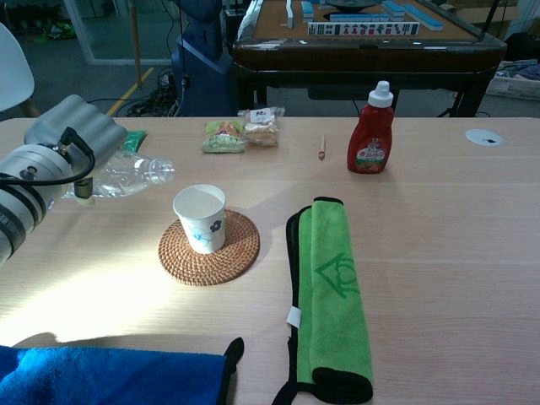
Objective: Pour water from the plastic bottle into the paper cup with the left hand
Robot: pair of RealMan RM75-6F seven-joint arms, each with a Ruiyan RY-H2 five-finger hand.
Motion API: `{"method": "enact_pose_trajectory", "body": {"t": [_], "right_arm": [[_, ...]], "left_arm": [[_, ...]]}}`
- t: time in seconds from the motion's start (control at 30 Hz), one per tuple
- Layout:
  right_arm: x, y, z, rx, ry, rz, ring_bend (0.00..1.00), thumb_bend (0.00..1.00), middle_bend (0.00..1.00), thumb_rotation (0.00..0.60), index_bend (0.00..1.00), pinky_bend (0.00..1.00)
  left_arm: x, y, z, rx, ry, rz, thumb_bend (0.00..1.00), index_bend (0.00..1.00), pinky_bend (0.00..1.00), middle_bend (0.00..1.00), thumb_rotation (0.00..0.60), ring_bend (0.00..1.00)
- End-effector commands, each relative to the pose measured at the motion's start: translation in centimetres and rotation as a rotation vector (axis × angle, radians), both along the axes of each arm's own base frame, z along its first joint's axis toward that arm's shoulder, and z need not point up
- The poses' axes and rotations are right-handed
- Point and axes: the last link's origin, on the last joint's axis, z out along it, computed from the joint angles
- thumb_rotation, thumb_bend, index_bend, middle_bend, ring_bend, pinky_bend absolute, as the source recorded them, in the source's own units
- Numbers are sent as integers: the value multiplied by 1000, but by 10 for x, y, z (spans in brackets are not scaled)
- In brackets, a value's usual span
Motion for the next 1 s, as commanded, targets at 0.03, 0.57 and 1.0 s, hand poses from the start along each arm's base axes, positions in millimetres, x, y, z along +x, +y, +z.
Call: {"method": "enact_pose_trajectory", "body": {"t": [0.03, 0.57, 1.0], "right_arm": [[-1, 0, 0, 1, 0, -3, 288, 447, 404, 600, 390, 257], [-1, -1, -1, 7, 1, -4, 288, 447, 405, 600, 391, 257], [-1, 0, -1, 6, -2, -4, 288, 447, 405, 600, 391, 257]], "left_arm": [[0, 1, 0, 5, 14, 5, 47, 671, 452, 749, 600, 509], [-4, 5, 0, 15, 93, 1, 46, 680, 464, 752, 600, 509], [6, 3, -6, 9, 121, -16, 47, 681, 464, 755, 600, 509]]}}
